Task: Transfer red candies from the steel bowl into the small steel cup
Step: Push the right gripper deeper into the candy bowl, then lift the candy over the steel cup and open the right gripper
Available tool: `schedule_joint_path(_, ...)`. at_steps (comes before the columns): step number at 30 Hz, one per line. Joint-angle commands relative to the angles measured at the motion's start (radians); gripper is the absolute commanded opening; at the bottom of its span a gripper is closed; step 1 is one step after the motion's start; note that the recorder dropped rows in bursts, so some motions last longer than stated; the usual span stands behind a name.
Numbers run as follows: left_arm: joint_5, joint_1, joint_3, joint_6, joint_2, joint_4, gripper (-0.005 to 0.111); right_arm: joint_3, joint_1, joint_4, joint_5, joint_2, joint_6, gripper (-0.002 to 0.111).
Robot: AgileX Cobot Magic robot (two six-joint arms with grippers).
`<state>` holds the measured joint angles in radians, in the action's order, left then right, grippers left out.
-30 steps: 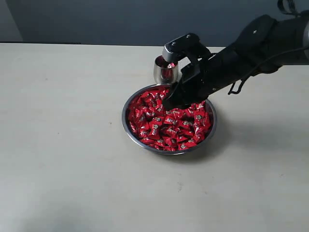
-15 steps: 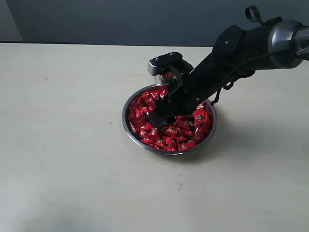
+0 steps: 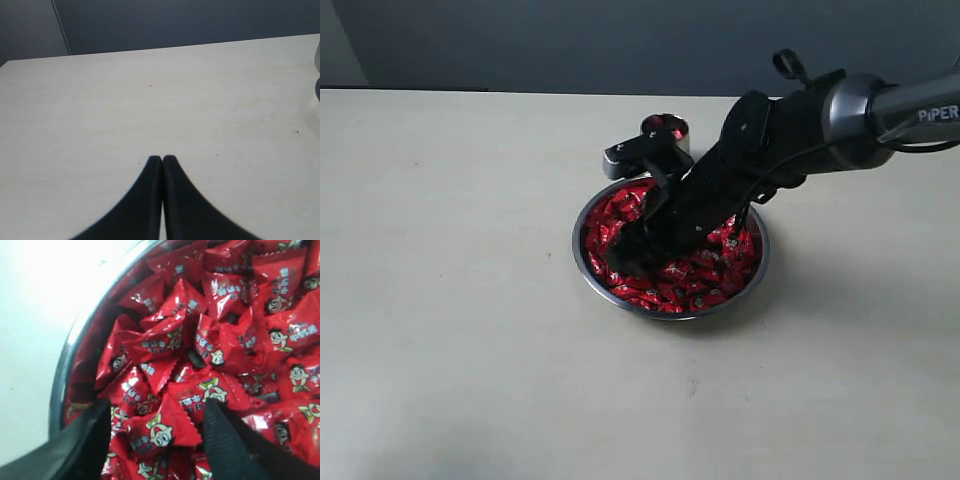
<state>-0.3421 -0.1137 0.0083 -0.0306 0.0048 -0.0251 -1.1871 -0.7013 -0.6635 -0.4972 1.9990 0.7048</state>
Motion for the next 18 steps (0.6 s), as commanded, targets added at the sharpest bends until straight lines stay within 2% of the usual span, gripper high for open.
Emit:
schedule_joint_path(1,0.005,0.005,-0.008,0.001,-0.005,-0.002,0.0,-0.006,0.001,0.029,0.018,-0.001,-0.033,0.039)
schedule_joint_path(4,0.005,0.005,-0.008,0.001,-0.005,-0.002,0.0,-0.006,0.001,0.031,0.016,-0.001,-0.033,0.017)
schedule_joint_path(7,0.005,0.005,-0.008,0.001,-0.005,-0.002,0.0,-0.006,0.001,0.042,0.016,-0.001,-0.033,0.001)
schedule_joint_path(18,0.005,0.005,-0.008,0.001,-0.005,-0.002,0.0,-0.006,0.003,0.075,-0.019,-0.118,-0.033,-0.001)
